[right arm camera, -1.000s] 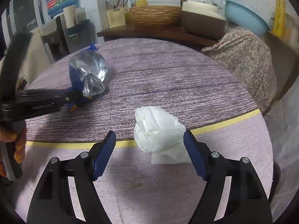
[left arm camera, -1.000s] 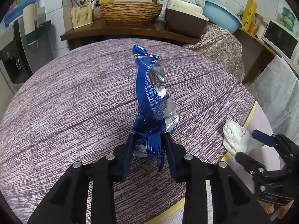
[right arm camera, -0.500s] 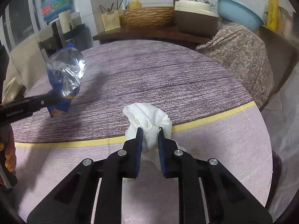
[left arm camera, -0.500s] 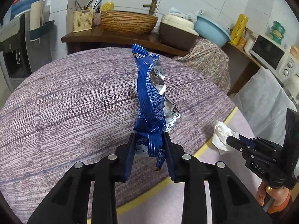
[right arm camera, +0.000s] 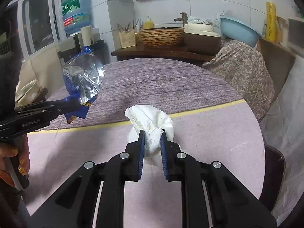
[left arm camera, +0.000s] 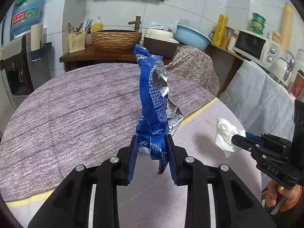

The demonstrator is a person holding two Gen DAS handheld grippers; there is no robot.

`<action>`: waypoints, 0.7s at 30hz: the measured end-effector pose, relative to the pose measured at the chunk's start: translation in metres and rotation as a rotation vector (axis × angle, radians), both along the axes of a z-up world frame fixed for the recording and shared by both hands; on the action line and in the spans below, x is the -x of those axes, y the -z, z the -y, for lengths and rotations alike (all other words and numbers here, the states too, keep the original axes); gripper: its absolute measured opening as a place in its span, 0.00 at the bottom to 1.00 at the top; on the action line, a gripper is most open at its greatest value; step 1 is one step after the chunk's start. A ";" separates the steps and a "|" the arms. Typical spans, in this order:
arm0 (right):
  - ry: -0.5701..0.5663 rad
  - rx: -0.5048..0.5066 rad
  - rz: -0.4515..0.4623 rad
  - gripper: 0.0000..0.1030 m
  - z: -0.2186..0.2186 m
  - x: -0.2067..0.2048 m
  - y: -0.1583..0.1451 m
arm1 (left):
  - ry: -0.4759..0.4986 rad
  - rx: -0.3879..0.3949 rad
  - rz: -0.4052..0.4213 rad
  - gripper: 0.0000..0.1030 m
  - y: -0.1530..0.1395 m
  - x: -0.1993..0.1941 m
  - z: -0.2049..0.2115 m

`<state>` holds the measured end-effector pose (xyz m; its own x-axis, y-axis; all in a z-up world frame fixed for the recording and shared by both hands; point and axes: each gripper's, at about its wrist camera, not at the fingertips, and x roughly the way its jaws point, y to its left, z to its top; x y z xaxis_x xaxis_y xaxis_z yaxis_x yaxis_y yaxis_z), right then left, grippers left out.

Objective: Collect trash
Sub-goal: 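Carry tissue and chip bag over the black bin and open both tools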

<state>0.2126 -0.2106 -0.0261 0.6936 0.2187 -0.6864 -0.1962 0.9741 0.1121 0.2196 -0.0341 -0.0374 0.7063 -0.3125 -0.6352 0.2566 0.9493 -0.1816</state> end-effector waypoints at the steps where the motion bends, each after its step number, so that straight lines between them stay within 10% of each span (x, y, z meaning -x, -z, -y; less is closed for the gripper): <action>1: 0.006 0.002 0.004 0.17 0.003 0.006 0.001 | 0.011 -0.005 0.000 0.29 0.001 0.004 0.005; 21: 0.413 -0.062 0.034 0.17 0.193 0.093 0.012 | 0.376 -0.014 0.066 0.29 -0.019 0.031 0.204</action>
